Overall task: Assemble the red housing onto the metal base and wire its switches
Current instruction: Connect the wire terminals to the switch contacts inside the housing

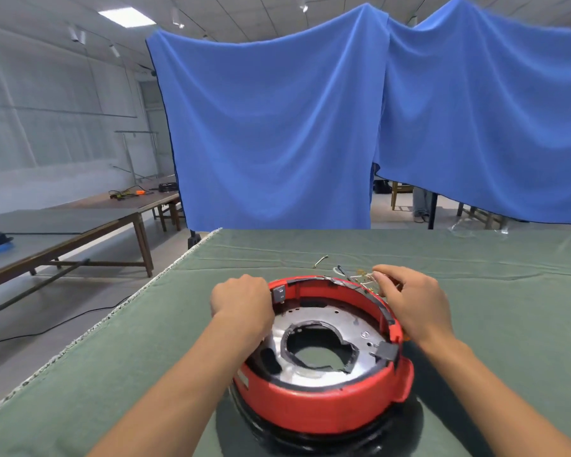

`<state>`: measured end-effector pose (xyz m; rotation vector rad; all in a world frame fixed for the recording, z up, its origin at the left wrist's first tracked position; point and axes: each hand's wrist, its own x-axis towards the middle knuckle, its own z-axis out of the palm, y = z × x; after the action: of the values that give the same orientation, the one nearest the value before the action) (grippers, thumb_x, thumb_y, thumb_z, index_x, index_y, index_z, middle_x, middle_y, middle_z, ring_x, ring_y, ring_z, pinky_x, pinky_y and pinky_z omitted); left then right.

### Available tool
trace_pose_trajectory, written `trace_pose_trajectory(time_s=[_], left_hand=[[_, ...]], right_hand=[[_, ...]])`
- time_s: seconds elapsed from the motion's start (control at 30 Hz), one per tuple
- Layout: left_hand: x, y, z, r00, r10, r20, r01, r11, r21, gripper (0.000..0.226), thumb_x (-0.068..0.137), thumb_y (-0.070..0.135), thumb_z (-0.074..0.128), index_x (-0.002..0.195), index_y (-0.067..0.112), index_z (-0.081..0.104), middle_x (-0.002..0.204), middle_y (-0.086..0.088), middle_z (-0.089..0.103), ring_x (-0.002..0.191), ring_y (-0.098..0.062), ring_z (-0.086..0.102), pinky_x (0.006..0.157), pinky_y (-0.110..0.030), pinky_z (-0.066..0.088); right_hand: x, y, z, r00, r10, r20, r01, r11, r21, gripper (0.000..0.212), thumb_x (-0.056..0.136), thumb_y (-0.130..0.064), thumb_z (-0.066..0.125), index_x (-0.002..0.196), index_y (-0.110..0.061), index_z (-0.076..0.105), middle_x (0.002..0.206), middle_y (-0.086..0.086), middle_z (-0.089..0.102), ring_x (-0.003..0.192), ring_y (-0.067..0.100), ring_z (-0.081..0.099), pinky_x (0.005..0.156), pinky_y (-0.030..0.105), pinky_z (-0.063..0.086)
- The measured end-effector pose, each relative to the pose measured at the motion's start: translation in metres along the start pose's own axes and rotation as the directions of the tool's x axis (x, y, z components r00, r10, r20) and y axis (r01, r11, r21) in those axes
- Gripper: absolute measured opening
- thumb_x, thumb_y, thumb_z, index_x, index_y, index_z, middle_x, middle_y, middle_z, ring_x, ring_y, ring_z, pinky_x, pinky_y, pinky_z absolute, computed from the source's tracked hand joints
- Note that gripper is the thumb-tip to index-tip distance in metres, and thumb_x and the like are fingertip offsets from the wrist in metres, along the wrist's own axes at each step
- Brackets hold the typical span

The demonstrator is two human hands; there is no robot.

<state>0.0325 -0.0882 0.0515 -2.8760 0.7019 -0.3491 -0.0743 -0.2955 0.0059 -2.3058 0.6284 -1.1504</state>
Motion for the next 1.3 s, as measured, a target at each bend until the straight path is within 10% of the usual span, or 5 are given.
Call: trace_pose_trajectory(time_s=[0.27,0.63,1.07,1.2,1.3], left_hand=[[0.016,-0.011,0.017,0.976,0.171,0.139,-0.086,0.877,-0.473,0.039,0.089,0.05,0.054,0.116,0.022,0.046,0.111,-0.005,0.062,0.099,-0.027,0.057,0.08,-0.035,0.045],[-0.001,-0.021,0.017,0.941,-0.249,0.229,0.316,0.89,-0.33,0.047,0.092,0.022,0.041,0.134,0.003,0.034,0.132,-0.013,0.053,0.12,-0.034,0.05,0.092,-0.038,0.04],[0.001,0.022,-0.013,0.993,-0.087,-0.077,0.063,0.961,-0.269,0.038,0.096,0.043,0.038,0.092,0.013,0.06,0.11,-0.012,0.063,0.105,-0.032,0.056,0.075,-0.035,0.043],[0.008,0.051,-0.015,0.993,0.085,0.077,0.039,0.38,-0.924,0.038,0.093,0.028,0.046,0.079,-0.002,0.064,0.083,-0.017,0.07,0.069,-0.028,0.06,0.063,-0.035,0.052],[0.008,0.062,-0.015,0.94,0.263,0.217,0.249,-0.096,-0.964,0.03,0.094,0.027,0.053,0.095,0.0,0.065,0.083,-0.012,0.07,0.061,-0.018,0.061,0.047,-0.026,0.051]], right_hand=[[0.006,-0.001,-0.011,0.995,0.102,0.021,-0.103,0.947,0.304,0.014,0.09,-0.023,0.061,0.083,-0.026,0.072,0.072,-0.016,0.07,0.042,0.012,0.062,0.056,0.023,0.05],[0.011,-0.005,-0.012,0.929,0.337,0.151,-0.348,0.662,0.664,0.011,0.091,-0.012,0.06,0.088,-0.016,0.07,0.083,-0.001,0.073,0.039,0.011,0.06,0.036,0.016,0.041],[0.004,-0.017,-0.009,0.977,0.178,0.116,-0.211,0.746,0.632,0.014,0.089,-0.013,0.062,0.089,-0.024,0.071,0.086,-0.008,0.075,0.064,0.015,0.071,0.049,0.013,0.047],[0.002,-0.02,-0.006,0.99,0.051,0.133,-0.119,0.808,0.577,0.017,0.089,-0.014,0.063,0.094,-0.029,0.071,0.089,-0.013,0.074,0.075,0.014,0.071,0.07,0.021,0.054],[0.001,-0.022,-0.006,0.977,-0.072,0.199,-0.032,0.88,0.474,0.024,0.089,-0.014,0.063,0.099,-0.035,0.069,0.094,-0.019,0.073,0.087,0.002,0.068,0.083,0.026,0.052]])
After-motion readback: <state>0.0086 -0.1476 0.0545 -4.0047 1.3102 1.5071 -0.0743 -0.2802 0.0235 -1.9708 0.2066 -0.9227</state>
